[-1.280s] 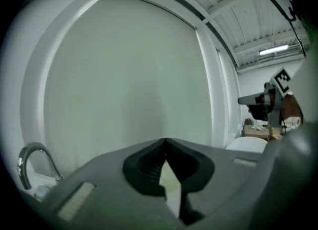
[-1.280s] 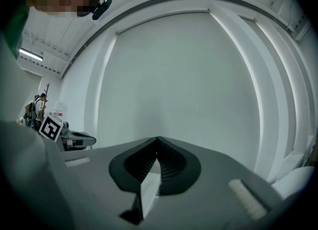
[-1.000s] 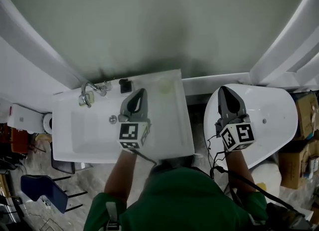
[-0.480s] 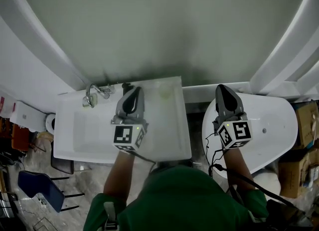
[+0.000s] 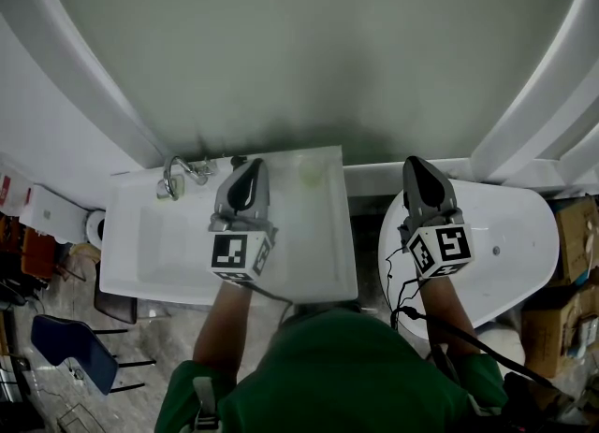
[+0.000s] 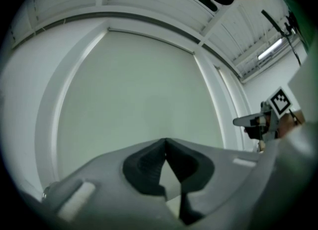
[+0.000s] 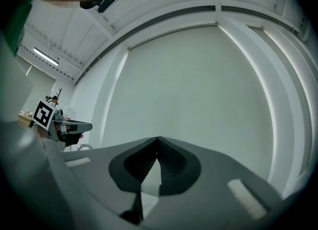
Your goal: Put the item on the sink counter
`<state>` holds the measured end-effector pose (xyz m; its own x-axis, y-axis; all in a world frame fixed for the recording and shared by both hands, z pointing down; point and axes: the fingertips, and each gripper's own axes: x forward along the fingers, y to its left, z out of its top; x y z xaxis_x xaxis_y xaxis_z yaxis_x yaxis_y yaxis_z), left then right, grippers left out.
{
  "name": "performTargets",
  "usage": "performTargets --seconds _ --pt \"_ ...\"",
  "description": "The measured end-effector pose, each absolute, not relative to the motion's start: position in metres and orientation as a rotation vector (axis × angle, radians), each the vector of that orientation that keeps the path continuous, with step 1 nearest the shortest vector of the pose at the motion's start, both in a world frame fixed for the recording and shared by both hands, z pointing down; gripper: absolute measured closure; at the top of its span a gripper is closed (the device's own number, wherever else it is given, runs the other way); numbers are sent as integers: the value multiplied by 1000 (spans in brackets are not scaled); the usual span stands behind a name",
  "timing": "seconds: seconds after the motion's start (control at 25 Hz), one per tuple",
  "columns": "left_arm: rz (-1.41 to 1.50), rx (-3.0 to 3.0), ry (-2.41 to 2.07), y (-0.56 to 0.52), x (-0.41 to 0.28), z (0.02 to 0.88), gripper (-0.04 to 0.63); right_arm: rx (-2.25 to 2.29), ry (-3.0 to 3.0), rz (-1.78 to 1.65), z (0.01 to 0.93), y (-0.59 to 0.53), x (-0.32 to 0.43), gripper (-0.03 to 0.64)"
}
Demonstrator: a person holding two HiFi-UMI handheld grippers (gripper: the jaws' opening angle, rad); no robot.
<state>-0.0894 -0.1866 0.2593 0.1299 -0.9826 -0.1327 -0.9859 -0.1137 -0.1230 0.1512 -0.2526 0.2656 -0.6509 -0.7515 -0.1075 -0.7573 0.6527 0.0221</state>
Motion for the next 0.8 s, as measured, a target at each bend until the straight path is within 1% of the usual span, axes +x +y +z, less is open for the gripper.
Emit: performTargets --seconds 0.16,0.36,0.8 --pt "3 -2218 1963 -198 -103 272 597 -1270 2784 85 276 -265 137 620" --pt "-7 -2219 1961 -195 -91 268 597 -1276 2779 80 272 -261 150 620" --pt "-25 -2205 1975 -192 -96 273 597 -1259 2785 75 275 -260 144 620"
